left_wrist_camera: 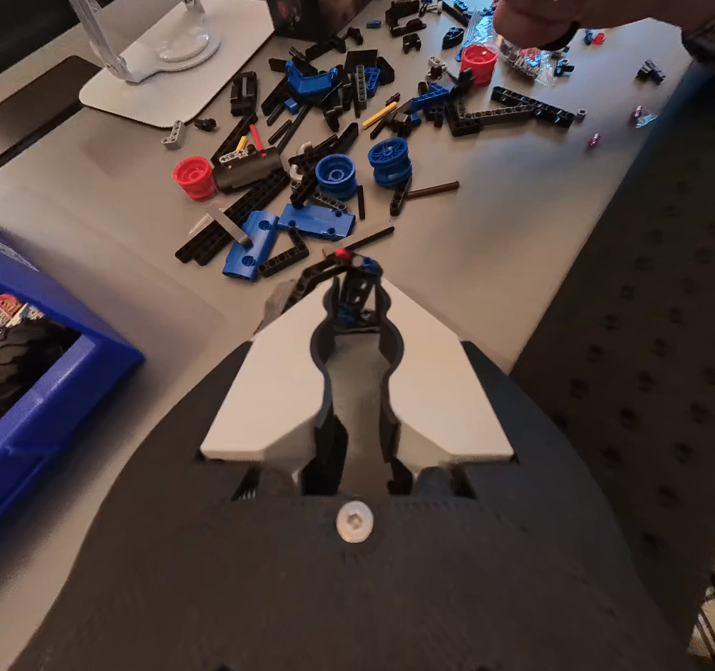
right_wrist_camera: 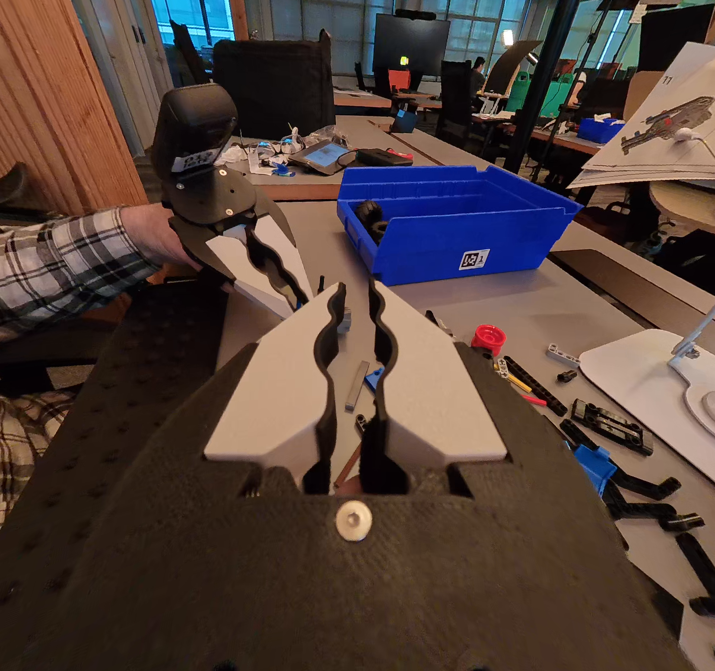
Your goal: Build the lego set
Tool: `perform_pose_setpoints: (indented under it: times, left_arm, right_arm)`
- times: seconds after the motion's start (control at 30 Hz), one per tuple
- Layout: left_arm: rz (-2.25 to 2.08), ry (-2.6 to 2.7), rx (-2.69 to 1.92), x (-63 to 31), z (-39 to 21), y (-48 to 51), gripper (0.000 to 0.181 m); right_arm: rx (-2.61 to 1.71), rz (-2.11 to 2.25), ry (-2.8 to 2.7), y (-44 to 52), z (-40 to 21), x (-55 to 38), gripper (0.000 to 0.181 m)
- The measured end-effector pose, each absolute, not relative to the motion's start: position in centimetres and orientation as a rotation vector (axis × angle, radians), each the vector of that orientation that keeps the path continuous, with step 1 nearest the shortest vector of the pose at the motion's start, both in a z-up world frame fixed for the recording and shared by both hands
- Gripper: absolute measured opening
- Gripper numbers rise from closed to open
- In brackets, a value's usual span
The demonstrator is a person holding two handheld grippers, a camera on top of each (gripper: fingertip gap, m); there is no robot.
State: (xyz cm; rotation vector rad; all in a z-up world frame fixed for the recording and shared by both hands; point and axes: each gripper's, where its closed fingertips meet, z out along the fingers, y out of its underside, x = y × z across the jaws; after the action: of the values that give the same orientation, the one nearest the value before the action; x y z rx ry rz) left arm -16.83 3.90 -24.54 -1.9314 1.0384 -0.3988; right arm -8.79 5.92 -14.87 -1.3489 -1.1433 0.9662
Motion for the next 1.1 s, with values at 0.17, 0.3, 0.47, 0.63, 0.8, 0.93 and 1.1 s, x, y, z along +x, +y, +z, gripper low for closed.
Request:
perform_pose_setpoints:
  times: [0.17,0.3,0.47,0.63,0.8,0.93,1.1]
  left_arm:
    - [-0.275,1.007,-2.012,-19.4,-25.0,4.1,0.031]
    - [-0.253,0.976,-2.036,-20.4,-24.7,3.7,0.037]
    - [-0.180,1.032,-2.018,-19.2,-24.3,3.0,0.043]
    - [-0.193,1.068,-2.028,-18.2,-25.1,3.1,0.012]
    - [-0.156,1.059,-2.026,-18.3,-25.1,3.4,0.013]
    - [-0.058,1.090,-2.121,-18.8,-26.5,3.7,0.041]
    - [-0.023,1.096,-2.155,-19.4,-27.5,4.2,0.023]
  right_arm:
    - [-1.360,0.962,-1.132,6.2,-14.9,-8.6,0.011]
    - [-1.384,0.960,-1.121,6.6,-15.3,-8.5,0.011]
    - [-1.399,0.953,-1.118,6.8,-15.5,-8.6,0.011]
    - [-1.412,0.932,-1.134,6.8,-15.9,-8.7,0.012]
    - [-1.425,0.903,-1.189,6.4,-17.0,-9.3,0.013]
    - [-1.424,0.881,-1.214,6.2,-17.4,-9.6,0.013]
    - [-1.424,0.882,-1.194,6.4,-17.2,-9.4,0.013]
